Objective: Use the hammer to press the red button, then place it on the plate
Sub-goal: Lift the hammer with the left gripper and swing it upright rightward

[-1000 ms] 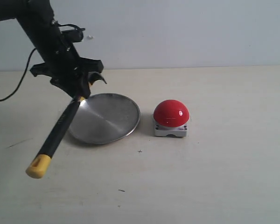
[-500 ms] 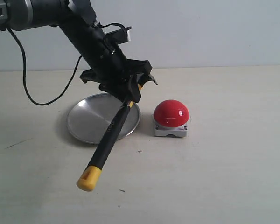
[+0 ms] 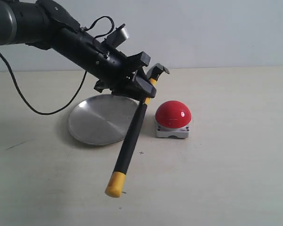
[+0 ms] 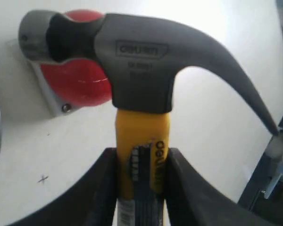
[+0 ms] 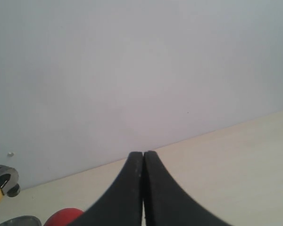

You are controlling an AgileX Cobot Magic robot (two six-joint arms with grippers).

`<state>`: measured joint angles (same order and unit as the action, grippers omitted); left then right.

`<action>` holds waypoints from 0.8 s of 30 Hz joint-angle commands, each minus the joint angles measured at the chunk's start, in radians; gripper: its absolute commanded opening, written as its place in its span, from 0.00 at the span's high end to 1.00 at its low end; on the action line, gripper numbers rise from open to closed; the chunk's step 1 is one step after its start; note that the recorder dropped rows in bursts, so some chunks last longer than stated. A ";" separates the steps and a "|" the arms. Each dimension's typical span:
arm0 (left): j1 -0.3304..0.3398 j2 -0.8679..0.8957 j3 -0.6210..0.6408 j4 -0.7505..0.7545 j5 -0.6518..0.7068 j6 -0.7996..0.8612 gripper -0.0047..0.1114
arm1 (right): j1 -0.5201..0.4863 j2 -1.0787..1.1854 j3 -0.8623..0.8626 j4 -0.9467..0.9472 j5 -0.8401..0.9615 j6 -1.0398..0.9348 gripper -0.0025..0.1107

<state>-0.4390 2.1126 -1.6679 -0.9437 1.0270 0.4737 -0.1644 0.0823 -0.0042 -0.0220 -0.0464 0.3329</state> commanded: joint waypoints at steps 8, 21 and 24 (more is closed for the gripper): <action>0.001 -0.026 0.123 -0.518 0.003 0.384 0.96 | 0.001 -0.005 0.004 0.063 -0.044 0.088 0.98; 0.054 -0.026 0.349 -0.801 0.157 0.674 0.96 | 0.001 -0.005 0.004 0.207 -0.083 0.218 0.98; 0.069 -0.026 0.378 -0.801 0.150 0.700 0.96 | 0.001 -0.005 0.004 0.207 -0.074 0.218 0.98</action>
<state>-0.3835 2.1126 -1.3060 -1.6779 1.1283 1.1385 -0.1644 0.0823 -0.0042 0.1881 -0.1084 0.5518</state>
